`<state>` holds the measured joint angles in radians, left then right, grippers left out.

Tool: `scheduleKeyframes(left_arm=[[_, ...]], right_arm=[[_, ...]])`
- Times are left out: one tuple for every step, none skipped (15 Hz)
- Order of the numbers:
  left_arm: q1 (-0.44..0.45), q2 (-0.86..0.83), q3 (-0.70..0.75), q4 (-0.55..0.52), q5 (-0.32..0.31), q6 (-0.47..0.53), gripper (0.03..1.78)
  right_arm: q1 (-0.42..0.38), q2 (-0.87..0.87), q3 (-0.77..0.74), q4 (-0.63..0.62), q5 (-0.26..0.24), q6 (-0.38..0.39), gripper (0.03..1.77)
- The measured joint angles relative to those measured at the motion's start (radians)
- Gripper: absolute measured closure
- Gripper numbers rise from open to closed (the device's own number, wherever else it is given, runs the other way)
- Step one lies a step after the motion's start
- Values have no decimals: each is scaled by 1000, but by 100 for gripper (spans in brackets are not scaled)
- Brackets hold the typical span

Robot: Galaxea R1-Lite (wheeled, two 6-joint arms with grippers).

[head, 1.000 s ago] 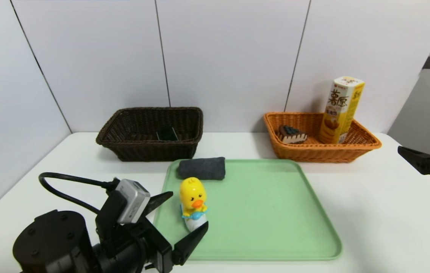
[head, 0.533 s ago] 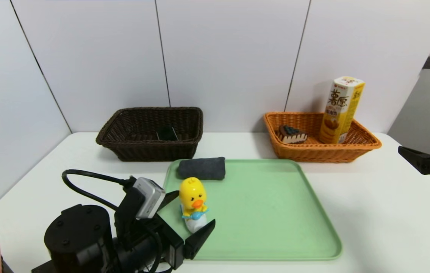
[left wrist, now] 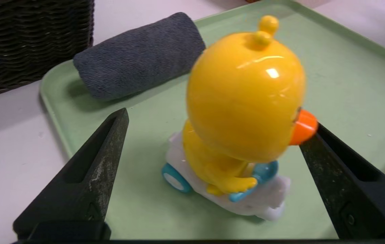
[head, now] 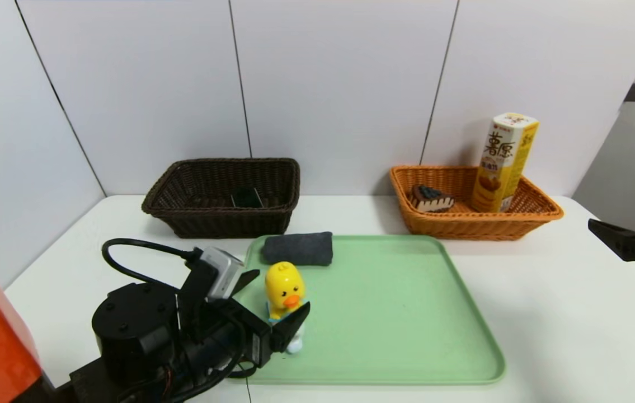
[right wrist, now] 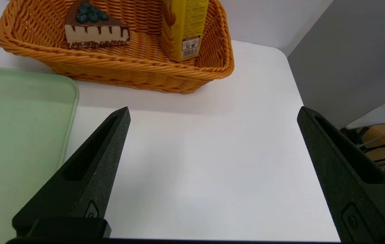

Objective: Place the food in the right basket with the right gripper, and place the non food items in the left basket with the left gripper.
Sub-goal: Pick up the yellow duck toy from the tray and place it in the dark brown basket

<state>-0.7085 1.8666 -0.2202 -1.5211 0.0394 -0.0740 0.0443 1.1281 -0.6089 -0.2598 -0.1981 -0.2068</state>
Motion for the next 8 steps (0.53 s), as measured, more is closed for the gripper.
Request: scheduleKeyframes(left_arm=[[9,3,-2,0,0,0,12],[13,4,-3,0,0,0,12],[15,6,-3,0,0,-1,12],[16,7,-3,0,0,-3,12],[18,8,-3,0,0,-6,12],[18,8,-3,0,0,-5,12],[18,6,-4,0,-3,-5,12],[13,3,-6,0,-5,-5,12]], right_arm=[[0,0,2,0,9,0,10],[0,0,2,0,13,0,10],[0,1,3,0,13,0,10],[0,1,5,0,13,0,10],[0,1,6,0,13,0,10],[0,1,6,-1,14,0,10],[0,1,6,-1,13,0,10],[0,1,6,0,13,0,10]])
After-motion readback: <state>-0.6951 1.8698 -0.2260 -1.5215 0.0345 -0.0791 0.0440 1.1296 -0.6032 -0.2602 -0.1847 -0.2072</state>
